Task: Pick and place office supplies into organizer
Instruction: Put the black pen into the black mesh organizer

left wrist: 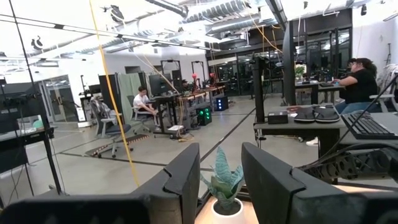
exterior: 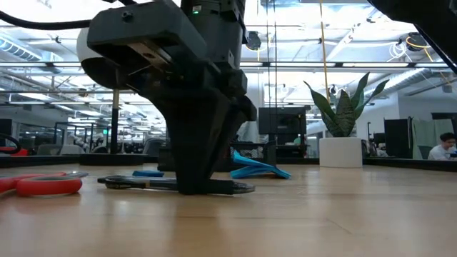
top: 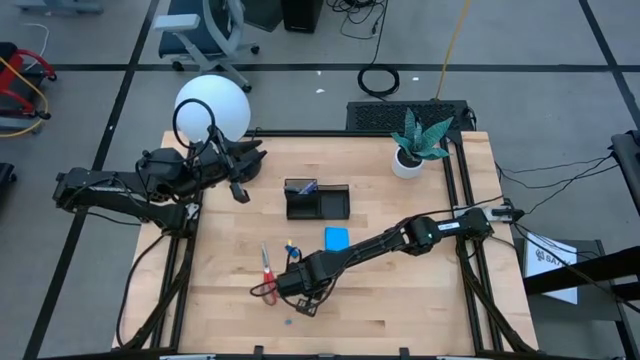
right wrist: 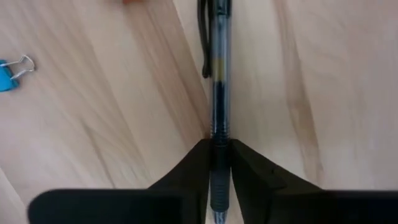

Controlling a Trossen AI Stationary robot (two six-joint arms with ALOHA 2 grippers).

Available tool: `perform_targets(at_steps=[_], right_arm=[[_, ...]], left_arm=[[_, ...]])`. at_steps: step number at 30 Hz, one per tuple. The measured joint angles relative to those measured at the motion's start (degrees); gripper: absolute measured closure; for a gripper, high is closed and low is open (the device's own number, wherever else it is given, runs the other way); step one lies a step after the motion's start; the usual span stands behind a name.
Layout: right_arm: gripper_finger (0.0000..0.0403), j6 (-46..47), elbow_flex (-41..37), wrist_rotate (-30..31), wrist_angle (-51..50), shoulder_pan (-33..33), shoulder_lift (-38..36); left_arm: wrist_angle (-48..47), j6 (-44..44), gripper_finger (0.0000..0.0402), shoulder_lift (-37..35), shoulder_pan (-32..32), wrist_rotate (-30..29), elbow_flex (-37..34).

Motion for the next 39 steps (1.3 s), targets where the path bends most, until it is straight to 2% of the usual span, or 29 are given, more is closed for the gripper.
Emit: perform_targets(at_steps=[7,23,34,39], right_arm=[[0.0369,-3.6,-0.6,-0.2,-0.1,-0.3,0.1],[0.0380,-8.4,-2.2,-1.3,-0.4,-2.1,-2.7],[0.0382,-9.0,-2.3,7.0,-4.1,-2.4,-7.6],[0.0382,-9.0,-2.2,12.9,-3.6,-2.4,-9.8]], left_arm=[[0.0,0.0,0.0274,0.0,0.0,0.0,0.0],[0.0,0.0,0.0274,0.0,0.0,0.0,0.0],[0.0,0.0,0.0274,0.0,0.0,0.0,0.0],[0.0,0.0,0.0275,0.0,0.0,0.0,0.0]])
